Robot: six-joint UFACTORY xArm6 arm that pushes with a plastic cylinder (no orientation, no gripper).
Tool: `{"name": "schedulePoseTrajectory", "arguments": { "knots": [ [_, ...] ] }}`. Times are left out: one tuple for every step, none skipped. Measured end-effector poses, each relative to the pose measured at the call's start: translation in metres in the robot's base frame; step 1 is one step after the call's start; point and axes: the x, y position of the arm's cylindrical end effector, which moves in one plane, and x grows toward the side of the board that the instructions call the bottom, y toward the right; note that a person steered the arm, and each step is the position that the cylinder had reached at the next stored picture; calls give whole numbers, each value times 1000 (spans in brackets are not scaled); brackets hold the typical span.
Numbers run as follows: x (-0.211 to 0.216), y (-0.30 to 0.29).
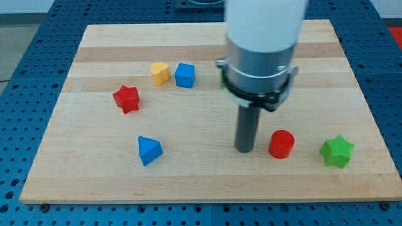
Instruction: Push the blue triangle to the center bottom of the board
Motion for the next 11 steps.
{"name": "schedulePoseTrajectory", "arguments": {
  "knots": [
    [-8,42],
    [-8,88],
    [-8,110],
    [-8,115],
    [-17,111],
    [-21,110],
    [-23,110],
    [-34,110],
    [-34,83],
    [-34,32],
    [-34,-36]
  ]
}}
